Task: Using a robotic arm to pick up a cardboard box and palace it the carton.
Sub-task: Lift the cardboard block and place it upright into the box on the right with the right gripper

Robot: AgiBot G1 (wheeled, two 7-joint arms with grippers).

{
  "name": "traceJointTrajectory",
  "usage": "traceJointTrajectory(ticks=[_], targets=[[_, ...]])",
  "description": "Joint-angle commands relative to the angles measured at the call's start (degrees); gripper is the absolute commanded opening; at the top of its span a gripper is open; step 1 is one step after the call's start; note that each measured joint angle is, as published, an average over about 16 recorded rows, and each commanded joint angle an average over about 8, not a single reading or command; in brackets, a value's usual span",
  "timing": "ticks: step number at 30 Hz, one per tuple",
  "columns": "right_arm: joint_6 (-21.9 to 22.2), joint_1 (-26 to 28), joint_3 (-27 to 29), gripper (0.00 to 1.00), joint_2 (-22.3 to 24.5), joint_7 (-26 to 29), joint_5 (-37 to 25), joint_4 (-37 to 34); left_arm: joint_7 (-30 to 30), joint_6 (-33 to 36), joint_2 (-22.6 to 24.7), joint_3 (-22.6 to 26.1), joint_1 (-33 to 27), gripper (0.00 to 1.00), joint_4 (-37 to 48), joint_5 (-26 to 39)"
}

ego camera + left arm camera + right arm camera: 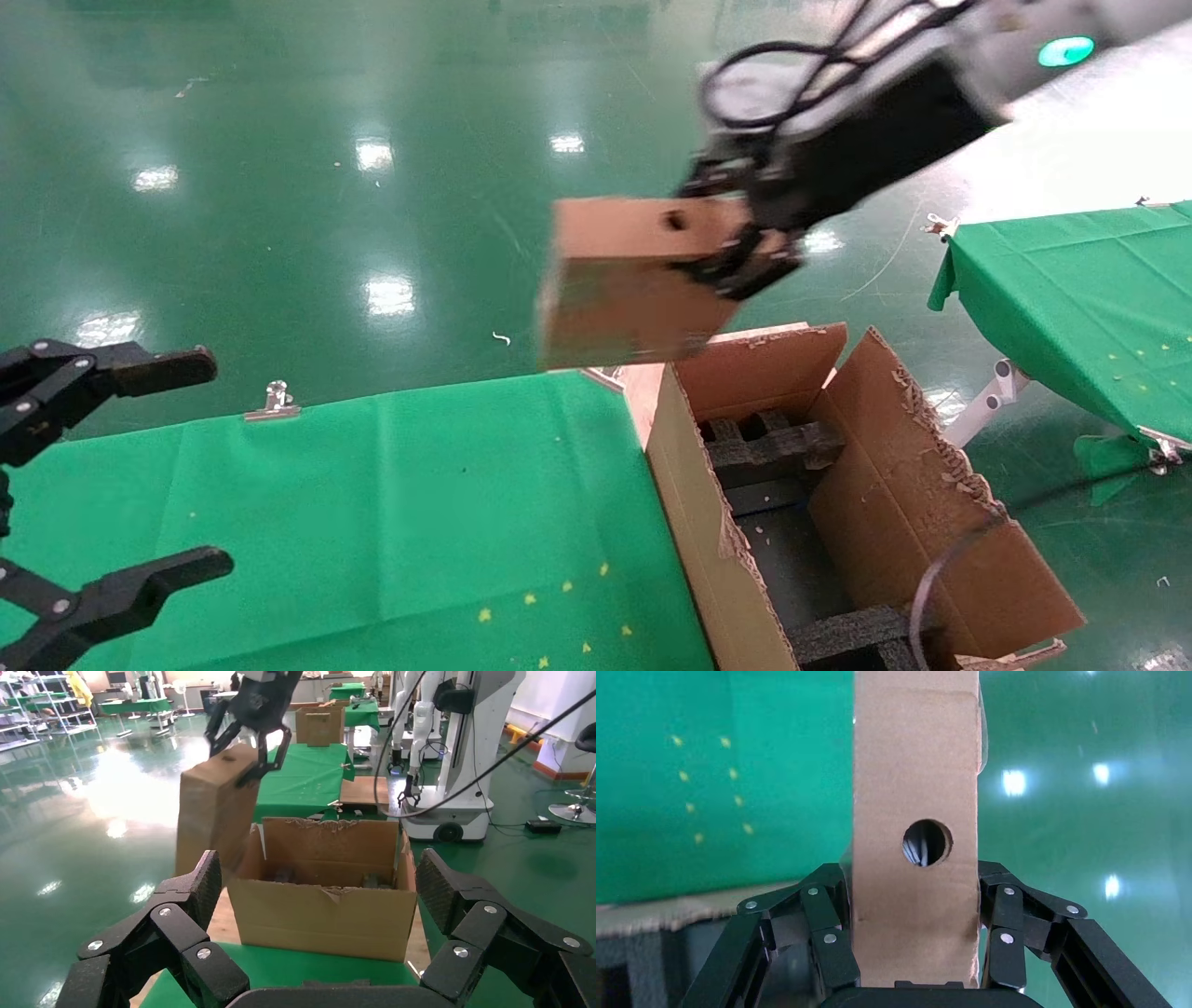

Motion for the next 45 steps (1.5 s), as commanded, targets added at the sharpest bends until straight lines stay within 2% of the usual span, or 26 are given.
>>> traceJointTrajectory(ticks=[1, 6, 13, 17, 24, 30, 33, 38, 45], targets=[[0.0, 1.1, -1.3, 0.0, 1.8, 0.2, -0.3, -0.2, 0.0, 0.0, 0.0, 0.0, 0.0, 1.0, 0.0, 0.0], [-0.2, 4.0, -6.2, 0.0, 8.8, 4.2, -1.0, 4.6, 0.0, 0.0, 0.0, 0.0, 0.0, 1.0, 0.0, 0.0], [0.2, 6.8, -13.1, 0.0, 19.9, 12.9, -0.8, 16.3, 0.0, 0.0, 0.0, 0.0, 0.0, 1.0, 0.0, 0.0], [0.8, 7.3, -15.5, 0.0, 23.9, 17.3, -0.6, 22.2, 0.0, 0.0, 0.0, 0.0, 0.0, 1.0, 0.0, 0.0], [1.5, 7.5, -17.5, 0.0, 26.1, 20.5, -0.6, 26.9, 0.0, 0.0, 0.0, 0.0, 0.0, 1.0, 0.0, 0.0], [1.9, 7.0, -17.1, 0.0, 25.6, 20.5, -0.4, 25.9, 0.0, 0.0, 0.0, 0.0, 0.0, 1.0, 0.0, 0.0], [3.4, 6.2, -17.4, 0.0, 25.9, 23.1, -0.2, 25.9, 0.0, 0.0, 0.0, 0.0, 0.0, 1.0, 0.0, 0.0], [8.1, 4.1, -18.3, 0.0, 27.5, 34.1, -1.2, 28.6, 0.0, 0.0, 0.0, 0.0, 0.0, 1.0, 0.0, 0.0], [14.7, 1.6, -20.5, 0.0, 31.3, 58.3, -7.6, 39.0, 0.0, 0.0, 0.0, 0.0, 0.0, 1.0, 0.0, 0.0]])
